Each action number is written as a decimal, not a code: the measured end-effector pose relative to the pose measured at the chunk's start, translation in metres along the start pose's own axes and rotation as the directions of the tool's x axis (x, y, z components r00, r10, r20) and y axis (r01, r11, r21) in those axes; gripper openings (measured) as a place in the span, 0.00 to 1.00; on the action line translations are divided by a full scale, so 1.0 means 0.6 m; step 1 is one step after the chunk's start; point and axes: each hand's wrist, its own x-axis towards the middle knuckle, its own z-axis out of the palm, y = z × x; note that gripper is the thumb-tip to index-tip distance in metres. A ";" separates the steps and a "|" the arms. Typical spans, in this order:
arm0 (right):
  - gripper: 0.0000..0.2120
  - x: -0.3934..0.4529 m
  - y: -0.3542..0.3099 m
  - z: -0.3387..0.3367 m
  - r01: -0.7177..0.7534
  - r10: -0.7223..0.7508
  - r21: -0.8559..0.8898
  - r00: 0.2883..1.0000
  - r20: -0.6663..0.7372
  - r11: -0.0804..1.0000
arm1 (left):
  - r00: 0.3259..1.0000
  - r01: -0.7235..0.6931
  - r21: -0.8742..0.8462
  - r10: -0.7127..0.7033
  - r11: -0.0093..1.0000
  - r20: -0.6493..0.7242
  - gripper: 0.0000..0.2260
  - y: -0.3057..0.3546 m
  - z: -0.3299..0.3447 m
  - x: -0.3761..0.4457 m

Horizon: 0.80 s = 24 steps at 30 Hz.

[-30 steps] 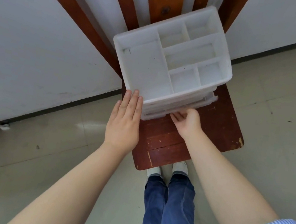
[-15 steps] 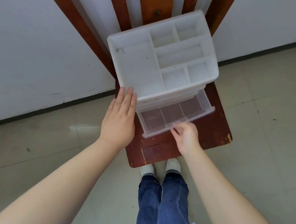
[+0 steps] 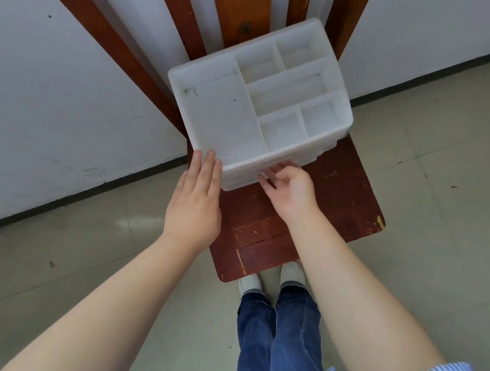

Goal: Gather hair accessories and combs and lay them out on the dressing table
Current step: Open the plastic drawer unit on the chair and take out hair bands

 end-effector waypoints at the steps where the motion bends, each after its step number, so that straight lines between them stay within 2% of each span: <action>1: 0.21 -0.007 -0.001 -0.015 -0.002 0.002 -0.016 1.000 0.002 1.000 | 1.000 0.008 0.010 -0.008 1.000 0.016 0.28 -0.001 0.001 0.001; 7: 0.24 -0.080 0.010 -0.157 -0.035 0.034 -0.166 0.999 -0.012 0.985 | 0.999 0.020 0.020 -0.021 1.000 0.038 0.29 0.002 -0.004 0.000; 9: 0.19 -0.096 0.012 -0.175 -0.052 0.039 -0.320 0.998 -0.047 0.946 | 1.000 0.029 0.002 -0.029 1.000 0.012 0.29 0.009 -0.001 -0.005; 10: 0.17 -0.104 0.012 -0.176 -0.055 0.029 -0.459 0.998 -0.065 0.887 | 1.000 0.007 -0.002 -0.007 1.000 0.000 0.30 0.015 0.000 -0.009; 12: 0.12 -0.120 0.009 -0.168 0.019 -0.091 -0.779 0.995 -0.049 0.626 | 0.994 -0.107 0.020 0.107 0.994 0.000 0.30 0.032 0.003 -0.017; 14: 0.08 -0.134 -0.003 -0.149 0.205 -0.253 -0.932 0.959 0.129 0.299 | 0.970 -0.241 0.020 0.241 0.970 0.022 0.25 0.051 0.012 -0.023; 16: 0.07 -0.129 -0.026 -0.119 0.365 -0.350 -0.929 0.863 0.363 -0.062 | 0.958 -0.279 0.001 0.278 0.960 0.071 0.21 0.065 0.022 -0.020; 17: 0.07 -0.115 -0.040 -0.101 0.385 -0.354 -0.884 0.813 0.461 -0.266 | 0.957 -0.262 -0.009 0.262 0.965 0.124 0.18 0.072 0.022 -0.014; 18: 0.08 -0.096 -0.054 -0.083 0.361 -0.320 -0.821 0.792 0.520 -0.442 | 0.959 -0.221 -0.010 0.220 0.975 0.177 0.15 0.079 0.023 -0.004; 19: 0.08 -0.076 -0.067 -0.066 0.310 -0.281 -0.761 0.797 0.535 -0.571 | 0.963 -0.167 0.010 0.161 0.986 0.218 0.13 0.083 0.030 0.008; 21: 0.06 -0.041 -0.084 -0.043 0.181 -0.236 -0.668 0.843 0.483 -0.721 | 0.974 -0.105 0.082 0.086 0.991 0.210 0.13 0.091 0.041 0.034; 24: 0.06 -0.013 -0.083 -0.033 0.123 -0.146 -0.555 0.898 0.415 -0.823 | 0.980 -0.101 0.140 0.074 0.985 0.183 0.15 0.108 0.056 0.066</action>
